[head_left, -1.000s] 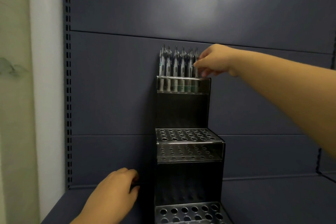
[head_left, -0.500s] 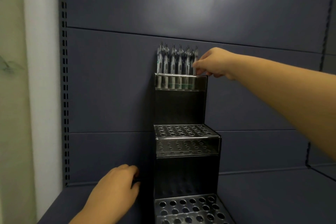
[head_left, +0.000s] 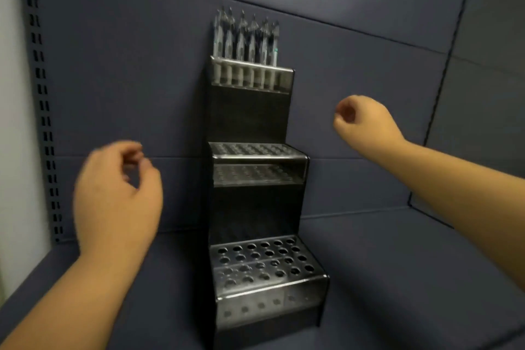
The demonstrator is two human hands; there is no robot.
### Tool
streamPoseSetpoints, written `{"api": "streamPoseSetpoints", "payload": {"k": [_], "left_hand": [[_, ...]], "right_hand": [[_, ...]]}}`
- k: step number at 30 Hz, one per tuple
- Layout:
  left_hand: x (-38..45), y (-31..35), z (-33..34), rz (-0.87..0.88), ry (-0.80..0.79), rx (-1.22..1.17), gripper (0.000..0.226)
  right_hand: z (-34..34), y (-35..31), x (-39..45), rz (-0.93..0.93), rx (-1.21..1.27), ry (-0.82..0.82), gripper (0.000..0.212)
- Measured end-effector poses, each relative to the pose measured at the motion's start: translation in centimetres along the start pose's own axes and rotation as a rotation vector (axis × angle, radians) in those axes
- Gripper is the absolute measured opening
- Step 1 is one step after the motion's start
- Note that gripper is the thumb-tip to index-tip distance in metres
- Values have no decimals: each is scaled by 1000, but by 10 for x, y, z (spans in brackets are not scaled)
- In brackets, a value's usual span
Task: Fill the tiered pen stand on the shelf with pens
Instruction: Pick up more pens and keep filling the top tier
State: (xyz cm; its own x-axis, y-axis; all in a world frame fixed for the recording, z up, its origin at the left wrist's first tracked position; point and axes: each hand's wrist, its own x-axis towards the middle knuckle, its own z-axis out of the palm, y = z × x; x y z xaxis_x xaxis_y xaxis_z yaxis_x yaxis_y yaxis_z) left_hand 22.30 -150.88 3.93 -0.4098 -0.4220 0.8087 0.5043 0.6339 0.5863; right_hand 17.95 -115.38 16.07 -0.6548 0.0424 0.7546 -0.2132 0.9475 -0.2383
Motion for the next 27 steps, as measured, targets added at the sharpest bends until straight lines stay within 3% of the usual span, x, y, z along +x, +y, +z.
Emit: {"api": "streamPoseSetpoints", "payload": {"k": [3, 10, 12, 15, 17, 27], "left_hand": [[8, 36, -10, 163, 89, -124, 19], [-4, 193, 22, 448, -266, -86, 17], [-24, 230, 58, 487, -480, -36, 20], [-69, 265, 131, 499, -963, 187, 27], [-117, 285, 181, 527, -1138, 232, 35], [-281, 409, 360, 587, -1336, 203, 48]], "right_hand": [[-5, 35, -41, -40, -144, -130, 22], [-61, 120, -98, 94, -268, -246, 34], [-82, 148, -114, 135, -289, -257, 34], [-110, 190, -138, 239, -273, -264, 32], [-133, 226, -158, 305, -266, -267, 33], [-254, 430, -225, 526, -498, -401, 42]]}}
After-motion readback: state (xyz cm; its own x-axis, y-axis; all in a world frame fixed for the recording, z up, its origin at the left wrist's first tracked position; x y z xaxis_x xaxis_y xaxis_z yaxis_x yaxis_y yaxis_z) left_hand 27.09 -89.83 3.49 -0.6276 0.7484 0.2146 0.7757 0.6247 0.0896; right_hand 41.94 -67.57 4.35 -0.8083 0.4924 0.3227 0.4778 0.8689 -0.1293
